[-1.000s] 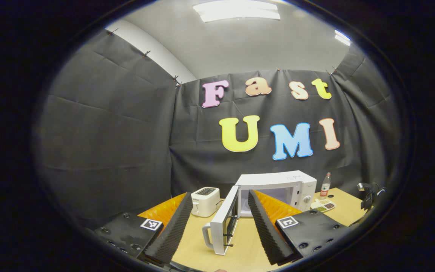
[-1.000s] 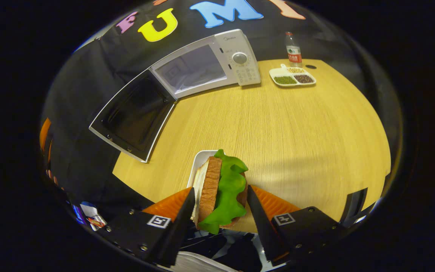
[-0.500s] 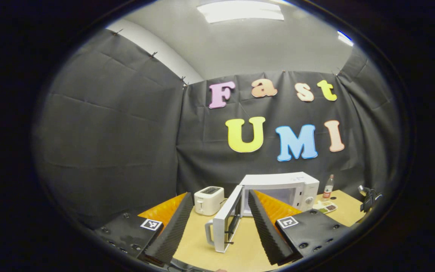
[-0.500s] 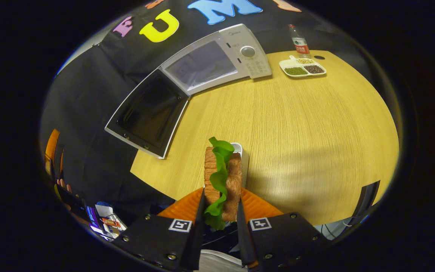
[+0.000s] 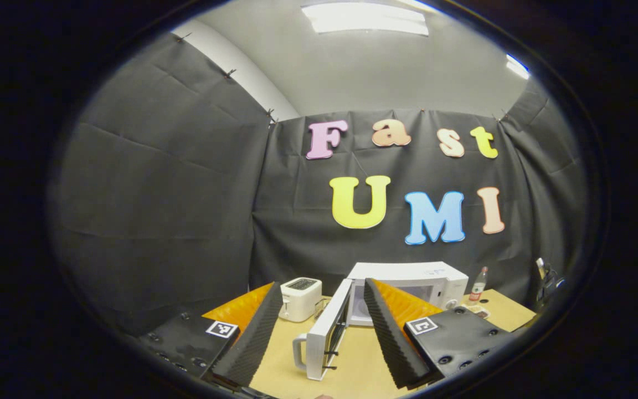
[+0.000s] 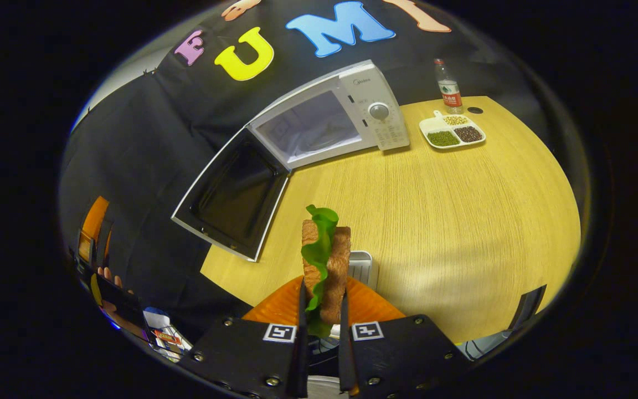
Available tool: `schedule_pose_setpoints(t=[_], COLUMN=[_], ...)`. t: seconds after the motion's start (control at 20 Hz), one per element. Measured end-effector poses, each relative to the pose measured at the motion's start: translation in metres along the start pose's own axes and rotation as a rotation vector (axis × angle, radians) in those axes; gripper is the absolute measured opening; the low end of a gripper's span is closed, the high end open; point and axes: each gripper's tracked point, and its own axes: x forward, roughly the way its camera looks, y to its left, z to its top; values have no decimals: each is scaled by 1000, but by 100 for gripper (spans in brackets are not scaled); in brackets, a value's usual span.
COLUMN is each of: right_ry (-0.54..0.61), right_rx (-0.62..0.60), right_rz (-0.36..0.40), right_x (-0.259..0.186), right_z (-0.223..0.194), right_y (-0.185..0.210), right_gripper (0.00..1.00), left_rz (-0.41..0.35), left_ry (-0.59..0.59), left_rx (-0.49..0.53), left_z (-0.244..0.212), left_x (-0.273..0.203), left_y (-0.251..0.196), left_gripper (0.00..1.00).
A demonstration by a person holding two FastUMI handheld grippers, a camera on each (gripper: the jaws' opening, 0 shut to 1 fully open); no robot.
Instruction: Open the microwave oven with the left hand, put the food in, and close the microwave oven.
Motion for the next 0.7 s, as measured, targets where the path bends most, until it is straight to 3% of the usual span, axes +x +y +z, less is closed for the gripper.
schedule_pose_setpoints(t=[0.2,0.3,0.5,0.7], right_ry=[-86,-123,-177,-231], right_rx=[51,77,128,150], right_rz=[7,-1,6,-1], right_x=[15,27,53,82], right_z=[35,49,75,101], right_y=[20,26,39,50], right_gripper=[22,22,22,22], left_rz=[-19,-19,-12,-3], left_ry=[-18,-23,-30,-16], left_rx=[14,16,19,25], left_z=[7,10,12,5], left_x=[20,31,52,70], left_y=[11,20,43,66], left_gripper=[95,98,92,95])
